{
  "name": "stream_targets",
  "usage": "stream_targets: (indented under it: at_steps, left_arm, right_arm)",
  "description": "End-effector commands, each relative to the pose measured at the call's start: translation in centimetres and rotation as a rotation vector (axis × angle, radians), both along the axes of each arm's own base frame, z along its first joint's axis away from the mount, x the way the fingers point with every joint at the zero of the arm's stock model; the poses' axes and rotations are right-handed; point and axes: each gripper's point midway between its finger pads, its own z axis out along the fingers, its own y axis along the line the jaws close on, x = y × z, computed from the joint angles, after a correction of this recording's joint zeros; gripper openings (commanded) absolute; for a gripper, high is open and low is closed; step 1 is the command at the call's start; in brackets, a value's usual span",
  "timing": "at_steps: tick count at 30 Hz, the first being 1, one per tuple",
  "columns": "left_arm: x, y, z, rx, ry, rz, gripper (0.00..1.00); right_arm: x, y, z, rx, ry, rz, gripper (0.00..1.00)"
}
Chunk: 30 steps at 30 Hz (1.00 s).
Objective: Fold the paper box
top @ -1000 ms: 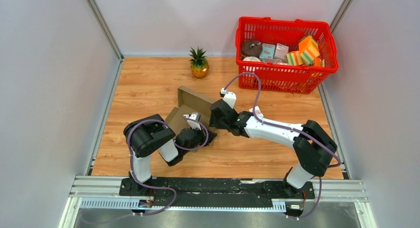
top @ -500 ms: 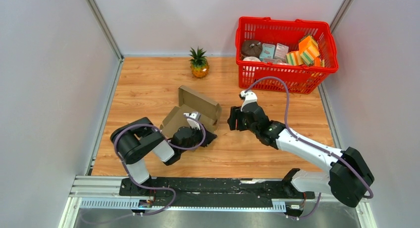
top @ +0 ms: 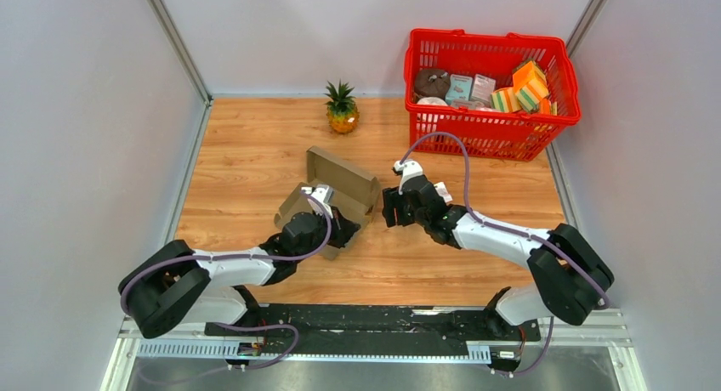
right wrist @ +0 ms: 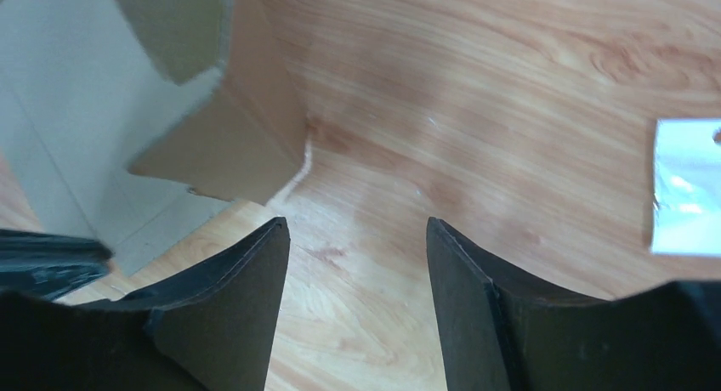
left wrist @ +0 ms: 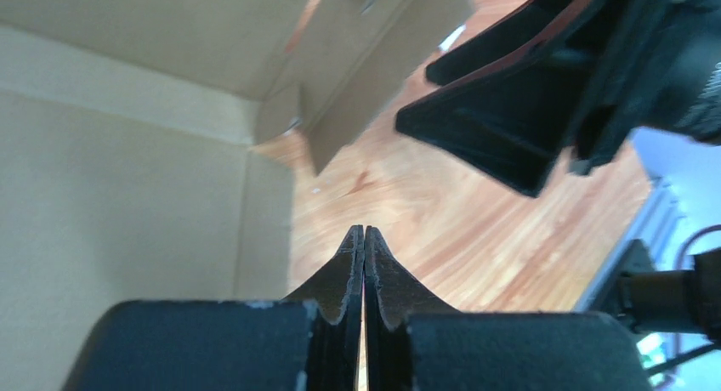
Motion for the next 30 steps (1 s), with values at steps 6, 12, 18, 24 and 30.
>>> stream_targets:
  at_steps: [6,12,18,24,30]
  left_arm:
    - [0.0,1.4,-8.1,0.18,0.091,0.025,0.01]
    - [-0.4,2.1,-9.8,0.191,0.12,0.043,0.0]
    - [-0.6,2.7,-10.3,0.199,0.128,0.061,0.0]
    - [-0.5,2.7,-10.3,0.196,0.126,0.065,0.0]
    - [-0.4,2.7,-10.5,0.2,0.125,0.068,0.0]
  right_arm:
    - [1.8,5.5,2.6,0.127,-0.2,0.249,0.59]
    - [2.2,7.0,1.9,0.108,-0.242,0.298,0.56]
    - [4.1,7.0,2.4,0.068,-0.355,0.179,0.56]
    - [5.5,7.9,2.3,0.054,-0.408,0.132,0.55]
    - [6.2,8.2,2.6,0.046,-0.444,0.07,0.48]
